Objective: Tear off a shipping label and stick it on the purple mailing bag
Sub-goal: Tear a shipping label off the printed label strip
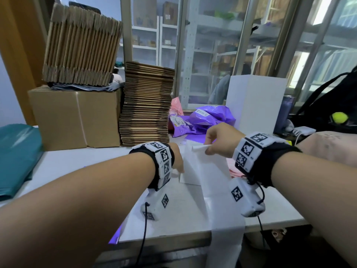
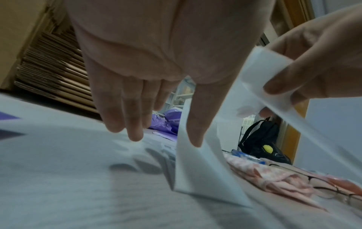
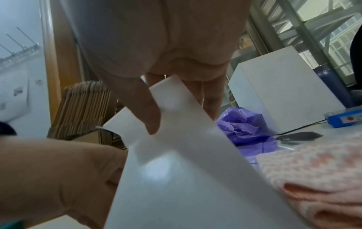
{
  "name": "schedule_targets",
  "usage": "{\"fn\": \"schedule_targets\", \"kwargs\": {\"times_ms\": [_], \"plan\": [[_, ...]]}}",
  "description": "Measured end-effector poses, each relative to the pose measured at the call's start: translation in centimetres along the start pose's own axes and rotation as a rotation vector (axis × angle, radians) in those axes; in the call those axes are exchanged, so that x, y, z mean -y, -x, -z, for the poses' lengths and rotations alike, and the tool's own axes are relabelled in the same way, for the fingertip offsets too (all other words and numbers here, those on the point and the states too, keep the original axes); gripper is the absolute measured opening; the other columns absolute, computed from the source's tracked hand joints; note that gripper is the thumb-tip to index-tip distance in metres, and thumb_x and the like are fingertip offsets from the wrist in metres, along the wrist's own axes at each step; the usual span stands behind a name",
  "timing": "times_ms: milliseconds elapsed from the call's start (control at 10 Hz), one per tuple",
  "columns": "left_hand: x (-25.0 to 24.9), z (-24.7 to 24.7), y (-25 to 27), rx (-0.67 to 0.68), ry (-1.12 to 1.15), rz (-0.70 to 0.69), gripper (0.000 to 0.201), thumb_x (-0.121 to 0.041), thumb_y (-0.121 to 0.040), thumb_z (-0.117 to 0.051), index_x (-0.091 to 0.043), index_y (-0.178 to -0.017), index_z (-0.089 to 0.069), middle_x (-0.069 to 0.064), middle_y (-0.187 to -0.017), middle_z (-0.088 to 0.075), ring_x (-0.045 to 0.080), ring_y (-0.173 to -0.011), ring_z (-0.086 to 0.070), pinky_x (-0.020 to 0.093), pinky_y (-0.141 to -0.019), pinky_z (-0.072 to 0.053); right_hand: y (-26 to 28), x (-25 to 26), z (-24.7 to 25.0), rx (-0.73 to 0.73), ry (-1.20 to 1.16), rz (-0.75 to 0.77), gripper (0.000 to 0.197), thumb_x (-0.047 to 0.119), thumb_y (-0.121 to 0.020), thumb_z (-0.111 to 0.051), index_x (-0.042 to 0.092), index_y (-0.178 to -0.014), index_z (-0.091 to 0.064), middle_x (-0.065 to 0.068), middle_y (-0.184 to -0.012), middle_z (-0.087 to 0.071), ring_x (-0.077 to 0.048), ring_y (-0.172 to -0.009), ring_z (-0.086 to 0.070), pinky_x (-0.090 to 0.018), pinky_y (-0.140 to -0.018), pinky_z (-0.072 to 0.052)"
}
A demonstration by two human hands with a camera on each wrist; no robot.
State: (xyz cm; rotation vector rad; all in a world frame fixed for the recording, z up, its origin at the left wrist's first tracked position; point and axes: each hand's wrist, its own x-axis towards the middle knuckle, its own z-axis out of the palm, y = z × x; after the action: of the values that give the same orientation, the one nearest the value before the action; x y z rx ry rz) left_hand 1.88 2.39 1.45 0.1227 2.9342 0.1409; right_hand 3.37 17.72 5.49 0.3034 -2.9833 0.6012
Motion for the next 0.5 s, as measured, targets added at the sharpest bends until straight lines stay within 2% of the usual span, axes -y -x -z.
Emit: {"fn": "schedule_targets", "kwargs": {"times_ms": [100,200,300,400,500], "plan": [[-0.3,-0.1,0.3,-0.008,0.069,-0.044,0.067,-0.029,-0.079,-0.073,-0.005,-0.137,-0.047,0.011,-0.127,-0.059,0.027,-0.115,-0.059,0.034,-0.097,-0.048,1.4,0.3,1.6,0.016,-0.049,0.012,0.029,0.003,-0.070,-0.072,0.019,-0.059,-0.051,0.000,-0.067,-0.056,-0.017,-0.063,-0.051,-0.025,-0.060,-0.042],[-0.8,0.0,1.0,0.009,0.098,-0.119,0.039,-0.014,-0.081,-0.070,-0.010,-0.118,-0.058,0.006,-0.098,-0.057,0.023,-0.081,-0.058,0.027,-0.072,-0.054,3.2,0.3,3.6,0.047,-0.185,0.006,0.027,0.000,-0.072,-0.071,0.018,-0.061,-0.054,-0.004,-0.069,-0.057,-0.018,-0.063,-0.053,-0.024,-0.058,-0.044],[-0.8,0.3,1.6,0.055,0.063,-0.137,0.011,-0.005,-0.084,-0.066,-0.010,-0.091,-0.058,0.001,-0.077,-0.061,0.020,-0.062,-0.054,0.016,-0.049,-0.047,4.2,0.2,4.0,0.184,-0.318,-0.038,0.021,-0.001,-0.073,-0.070,0.016,-0.068,-0.060,-0.007,-0.074,-0.061,-0.023,-0.067,-0.057,-0.028,-0.062,-0.048],[-0.4,0.6,3.3,0.087,0.005,-0.168,0.014,-0.009,-0.087,-0.064,-0.012,-0.100,-0.061,0.001,-0.087,-0.063,0.017,-0.078,-0.061,0.021,-0.061,-0.055,5.8,0.2,3.9,0.426,-0.422,-0.113,0.011,0.016,-0.069,-0.072,0.015,-0.078,-0.066,-0.007,-0.074,-0.068,-0.021,-0.063,-0.062,-0.027,-0.058,-0.046],[-0.2,0.2,3.8,0.122,-0.087,-0.207,0.034,-0.013,-0.087,-0.064,-0.009,-0.121,-0.061,0.004,-0.105,-0.065,0.015,-0.085,-0.060,0.025,-0.077,-0.057,6.1,0.2,3.6,0.448,-0.491,-0.145,0.023,0.029,-0.067,-0.071,0.014,-0.084,-0.068,-0.010,-0.078,-0.072,-0.023,-0.067,-0.066,-0.026,-0.057,-0.044]]}}
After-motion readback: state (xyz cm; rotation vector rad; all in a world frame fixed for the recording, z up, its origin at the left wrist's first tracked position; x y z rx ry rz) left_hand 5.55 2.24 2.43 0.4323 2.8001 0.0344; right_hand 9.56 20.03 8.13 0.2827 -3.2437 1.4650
